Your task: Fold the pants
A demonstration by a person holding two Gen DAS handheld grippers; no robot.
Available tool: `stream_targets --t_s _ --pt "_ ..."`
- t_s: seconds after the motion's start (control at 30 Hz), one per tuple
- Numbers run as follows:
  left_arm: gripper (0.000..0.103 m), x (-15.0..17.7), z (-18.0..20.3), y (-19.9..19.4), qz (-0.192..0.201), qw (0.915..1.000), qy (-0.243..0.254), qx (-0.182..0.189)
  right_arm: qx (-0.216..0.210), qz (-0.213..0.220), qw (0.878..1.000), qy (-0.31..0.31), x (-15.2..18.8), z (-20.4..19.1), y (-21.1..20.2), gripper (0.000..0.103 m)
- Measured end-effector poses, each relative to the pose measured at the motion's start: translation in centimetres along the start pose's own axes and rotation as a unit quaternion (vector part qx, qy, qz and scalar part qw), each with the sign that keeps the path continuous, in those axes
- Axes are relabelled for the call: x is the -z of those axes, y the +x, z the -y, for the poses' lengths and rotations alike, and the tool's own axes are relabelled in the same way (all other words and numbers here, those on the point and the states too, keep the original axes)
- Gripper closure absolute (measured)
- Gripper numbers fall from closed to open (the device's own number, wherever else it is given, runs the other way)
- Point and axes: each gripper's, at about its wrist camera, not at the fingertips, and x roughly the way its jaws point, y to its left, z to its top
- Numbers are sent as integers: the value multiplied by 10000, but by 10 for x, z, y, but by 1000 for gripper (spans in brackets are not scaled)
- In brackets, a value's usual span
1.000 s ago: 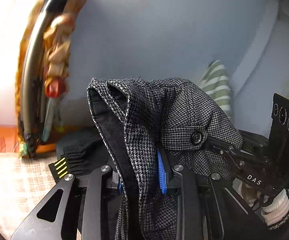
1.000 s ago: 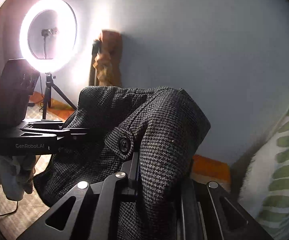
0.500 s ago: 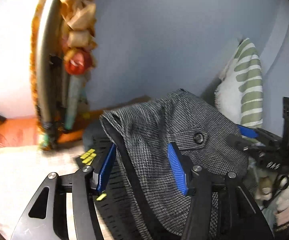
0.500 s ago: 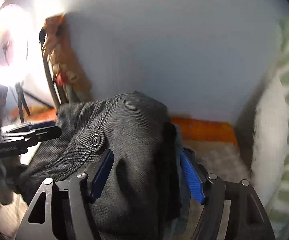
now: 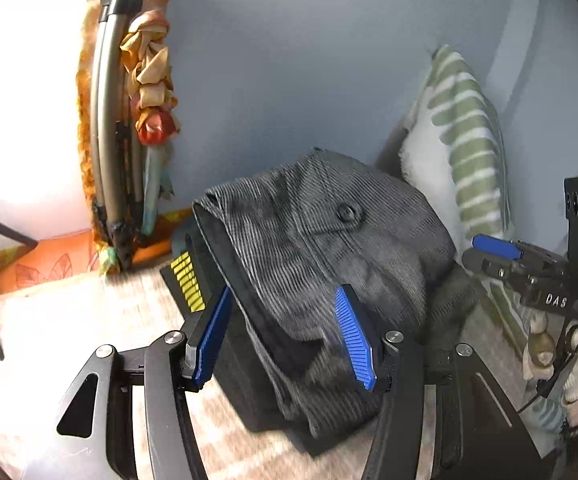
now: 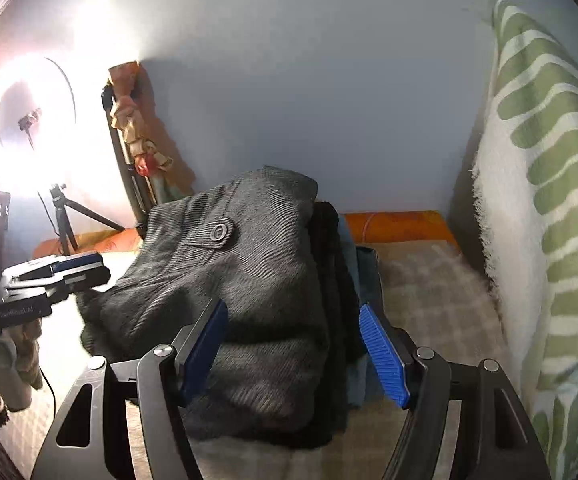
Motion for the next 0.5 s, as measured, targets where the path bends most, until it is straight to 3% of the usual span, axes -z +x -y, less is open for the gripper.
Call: stream_targets --t_s 0.2,0.3,0.5 --pt "42 15 13 -43 139 9998 133 63 60 247 9996 123 13 -23 -42 31" --pt "35 21 18 -64 225 9995 197 98 132 363 9992 135 17 -38 -62 26" --pt "31 40 26 -106 371 9987 325 150 204 643 9976 171 35 -75 -103 20"
